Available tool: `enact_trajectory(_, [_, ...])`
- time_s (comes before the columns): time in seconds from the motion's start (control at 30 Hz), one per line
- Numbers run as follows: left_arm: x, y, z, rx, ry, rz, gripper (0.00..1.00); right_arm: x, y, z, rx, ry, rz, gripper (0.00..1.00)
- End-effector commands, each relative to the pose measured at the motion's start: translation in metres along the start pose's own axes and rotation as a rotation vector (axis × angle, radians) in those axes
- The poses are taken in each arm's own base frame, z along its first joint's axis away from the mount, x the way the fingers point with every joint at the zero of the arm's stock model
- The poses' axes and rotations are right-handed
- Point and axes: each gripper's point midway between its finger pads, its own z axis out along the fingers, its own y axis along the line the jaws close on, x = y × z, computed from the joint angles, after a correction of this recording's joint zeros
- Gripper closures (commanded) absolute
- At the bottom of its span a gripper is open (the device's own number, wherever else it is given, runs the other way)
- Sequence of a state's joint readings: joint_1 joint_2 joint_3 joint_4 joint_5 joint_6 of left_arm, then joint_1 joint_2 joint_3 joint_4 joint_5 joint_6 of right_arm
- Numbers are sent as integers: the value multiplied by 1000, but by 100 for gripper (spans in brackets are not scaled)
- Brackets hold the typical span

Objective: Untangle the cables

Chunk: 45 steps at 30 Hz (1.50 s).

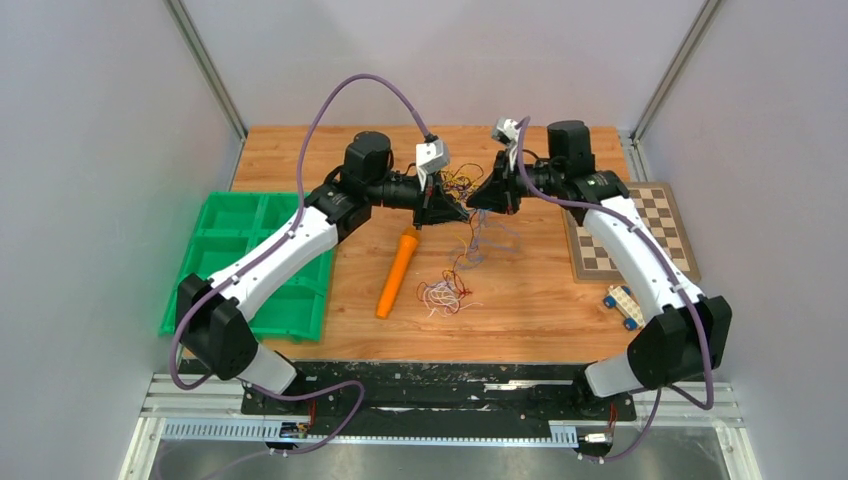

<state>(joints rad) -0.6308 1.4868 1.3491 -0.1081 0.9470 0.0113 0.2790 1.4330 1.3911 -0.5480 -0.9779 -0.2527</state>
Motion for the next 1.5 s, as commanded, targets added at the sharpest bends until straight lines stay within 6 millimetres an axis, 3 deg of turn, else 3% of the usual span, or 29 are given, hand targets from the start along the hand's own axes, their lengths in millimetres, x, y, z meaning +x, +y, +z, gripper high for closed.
enact_trajectory(0.0, [-88,-43,-19,95,-152,99,100,61,-89,1,329,178,1,98])
enact_trajectory(0.17, [-120,-46,-27,75,-187,111,100,96,-144,-6,497,264,91,100])
enact_trajectory(0.3, [-138,-40,-40,39,-195,83,100,145,-187,-29,603,350,166,98])
enact_trajectory(0.37, [-138,-34,-46,21,-181,40,100,163,-204,-47,640,364,213,95])
enact_trajectory(0.47, [-126,-26,-51,-5,-154,-19,100,161,-217,-72,625,284,287,97])
enact_trajectory(0.57, [-111,-13,-58,-32,-158,-83,100,143,-212,-79,566,201,299,100])
enact_trajectory(0.7, [-119,-8,-66,-56,-179,-83,100,144,-222,-89,626,235,263,100])
enact_trajectory(0.83, [-160,-19,-79,-73,-230,18,100,174,-245,-101,722,349,266,100])
enact_trajectory(1.0, [-235,-31,-99,-135,-339,176,100,220,-261,-107,768,488,302,100])
enact_trajectory(1.2, [-310,-22,-127,-263,-496,294,100,260,-272,-115,798,621,298,100])
enact_trajectory(1.47, [-354,-12,-153,-401,-650,439,100,280,-277,-120,803,696,281,100])
